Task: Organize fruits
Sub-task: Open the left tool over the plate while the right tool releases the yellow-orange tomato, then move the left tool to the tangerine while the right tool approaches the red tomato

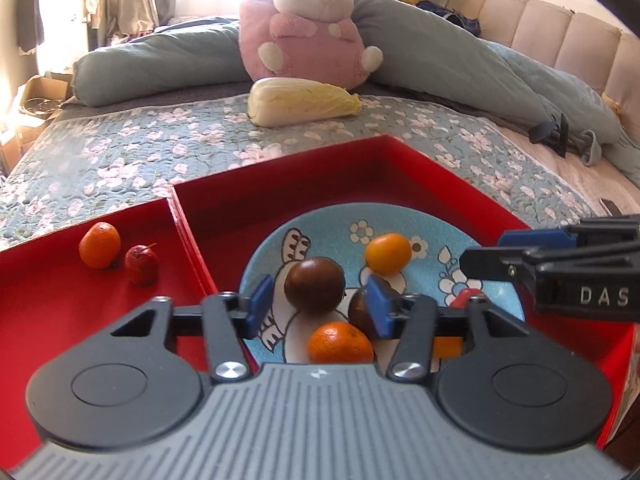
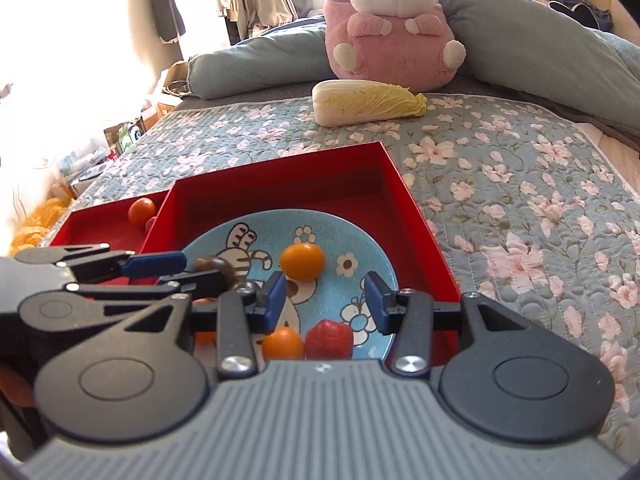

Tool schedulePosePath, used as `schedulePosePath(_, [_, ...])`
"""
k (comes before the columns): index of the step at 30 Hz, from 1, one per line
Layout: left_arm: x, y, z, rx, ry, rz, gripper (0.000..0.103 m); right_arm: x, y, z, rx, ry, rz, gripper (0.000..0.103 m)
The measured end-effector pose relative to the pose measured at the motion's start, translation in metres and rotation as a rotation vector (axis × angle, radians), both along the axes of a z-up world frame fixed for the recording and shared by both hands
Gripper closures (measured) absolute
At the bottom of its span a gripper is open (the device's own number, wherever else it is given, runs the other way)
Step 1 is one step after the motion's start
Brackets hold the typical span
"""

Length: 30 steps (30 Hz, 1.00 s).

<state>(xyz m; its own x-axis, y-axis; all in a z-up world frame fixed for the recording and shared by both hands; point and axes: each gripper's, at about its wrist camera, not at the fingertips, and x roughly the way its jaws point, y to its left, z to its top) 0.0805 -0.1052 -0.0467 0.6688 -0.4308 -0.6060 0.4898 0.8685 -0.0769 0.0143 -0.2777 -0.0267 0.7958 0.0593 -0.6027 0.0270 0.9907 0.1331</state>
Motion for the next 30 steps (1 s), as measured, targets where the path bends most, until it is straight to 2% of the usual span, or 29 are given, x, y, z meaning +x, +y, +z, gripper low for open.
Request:
schedulePosePath(4, [-0.002,0.007,0.007,-0.026,-0.019,0.022,0.037,-0.002,0.007,0.002,-0.007,-0.006,0.02,0.057])
schedulePosePath(9, [0.002,0.026,0.017,-0.059,-0.04,0.111,0.037,-0.006,0.024,0.009,-0.044,-0.026,0.078,0.057])
schedulePosePath(13, [0.008,0.044,0.022,-0.092,-0.019,0.172,0.037,-0.007,0.043,0.013,-0.068,-0.041,0.141,0.057])
schedulePosePath(22, [0.026,0.086,0.021,-0.073,0.021,0.345,0.037,0.005,0.088,0.02,-0.087,-0.048,0.269,0.057])
schedulePosePath(30, [0.045,0.115,0.018,-0.062,0.043,0.437,0.037,0.03,0.134,0.022,-0.142,-0.022,0.434,0.057])
